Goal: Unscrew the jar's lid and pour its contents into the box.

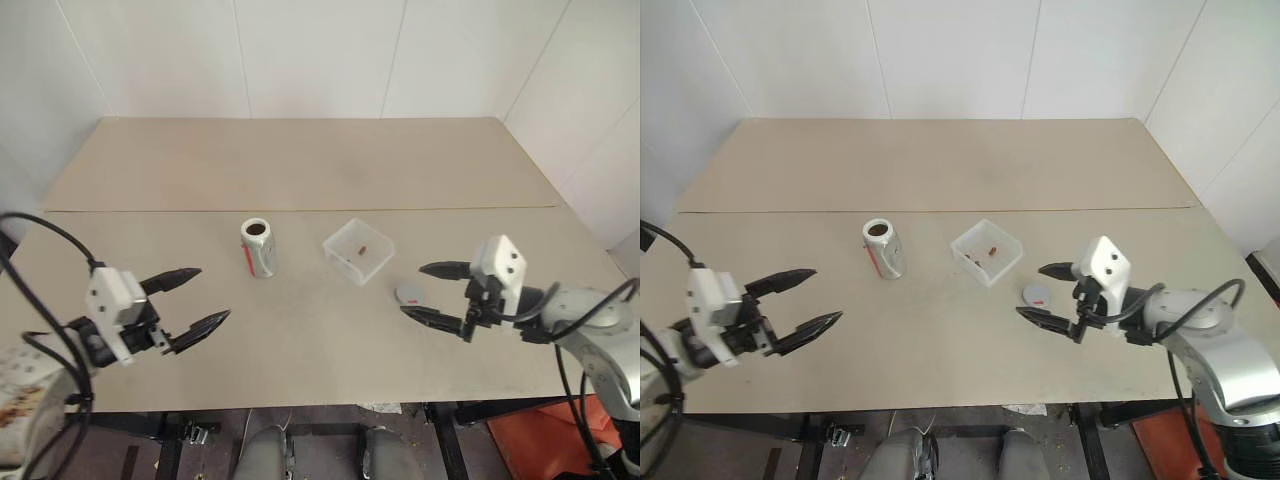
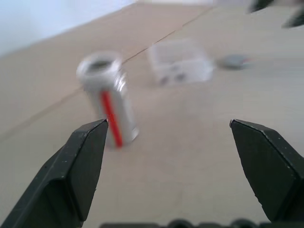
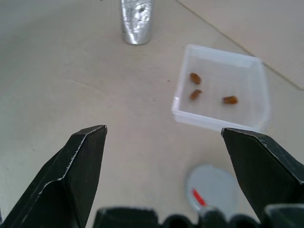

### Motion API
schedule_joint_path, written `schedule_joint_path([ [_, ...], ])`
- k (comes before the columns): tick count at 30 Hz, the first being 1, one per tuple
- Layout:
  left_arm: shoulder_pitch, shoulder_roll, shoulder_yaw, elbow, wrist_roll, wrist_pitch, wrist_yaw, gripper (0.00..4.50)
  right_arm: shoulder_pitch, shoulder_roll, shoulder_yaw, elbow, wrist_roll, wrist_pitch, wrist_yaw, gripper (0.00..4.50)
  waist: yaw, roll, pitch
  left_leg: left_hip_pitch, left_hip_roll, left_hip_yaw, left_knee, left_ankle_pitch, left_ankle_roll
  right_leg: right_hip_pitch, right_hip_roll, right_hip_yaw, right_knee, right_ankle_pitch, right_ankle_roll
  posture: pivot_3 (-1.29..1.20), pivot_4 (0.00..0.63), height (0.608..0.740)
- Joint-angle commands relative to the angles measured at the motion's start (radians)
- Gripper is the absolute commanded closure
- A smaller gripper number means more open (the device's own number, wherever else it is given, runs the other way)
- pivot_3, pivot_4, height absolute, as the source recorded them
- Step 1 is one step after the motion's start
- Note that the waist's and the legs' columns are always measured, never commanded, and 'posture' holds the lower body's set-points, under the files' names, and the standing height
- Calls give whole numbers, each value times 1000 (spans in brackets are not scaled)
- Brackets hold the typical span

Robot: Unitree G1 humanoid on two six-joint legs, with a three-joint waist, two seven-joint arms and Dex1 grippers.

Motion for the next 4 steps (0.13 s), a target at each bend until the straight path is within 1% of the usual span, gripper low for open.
schedule_joint_path([
  [1, -3, 6, -4, -11, -11, 5, -36, 39, 24, -2, -76, -25, 20, -41, 19, 0, 0, 0, 0, 0, 0, 0, 0, 0, 0, 0, 0, 0, 0, 0, 0, 0, 150, 740],
  [3, -32, 4, -22, -5, 3, 11, -22, 39, 44, 17, -101, -69, 72, -28, 23, 0, 1, 0, 0, 0, 0, 0, 0, 0, 0, 0, 1, 0, 0, 0, 0, 0, 150, 740],
  [4, -46, 2, -26, -3, 2, 16, -16, 39, 48, 23, -103, -85, 85, -25, 22, 0, 1, 0, 0, -1, 0, 0, 0, 0, 0, -1, 1, 0, 0, 2, 4, 0, 150, 740],
])
